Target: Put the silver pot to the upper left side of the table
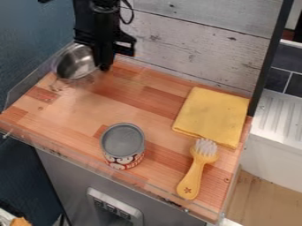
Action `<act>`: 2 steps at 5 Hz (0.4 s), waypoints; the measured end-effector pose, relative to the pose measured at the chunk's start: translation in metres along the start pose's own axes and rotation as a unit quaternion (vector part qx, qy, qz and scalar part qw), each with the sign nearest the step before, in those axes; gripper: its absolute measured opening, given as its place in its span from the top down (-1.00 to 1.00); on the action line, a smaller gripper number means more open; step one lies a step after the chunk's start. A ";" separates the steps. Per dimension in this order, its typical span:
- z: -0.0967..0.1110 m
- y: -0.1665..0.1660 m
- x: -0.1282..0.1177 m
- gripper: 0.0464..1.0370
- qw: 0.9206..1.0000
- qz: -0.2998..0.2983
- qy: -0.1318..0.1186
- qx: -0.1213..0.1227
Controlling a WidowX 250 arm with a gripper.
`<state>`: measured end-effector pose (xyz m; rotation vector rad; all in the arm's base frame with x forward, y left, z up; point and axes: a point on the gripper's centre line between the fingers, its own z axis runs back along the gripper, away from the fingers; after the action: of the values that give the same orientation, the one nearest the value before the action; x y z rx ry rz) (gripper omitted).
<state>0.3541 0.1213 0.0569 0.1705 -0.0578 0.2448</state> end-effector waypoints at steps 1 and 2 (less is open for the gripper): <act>-0.018 -0.009 0.015 0.96 1.000 -0.019 0.016 -0.012; -0.036 -0.018 0.027 0.96 0.999 -0.030 0.027 -0.024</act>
<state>0.3861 0.1166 0.0207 0.1168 -0.0055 0.1868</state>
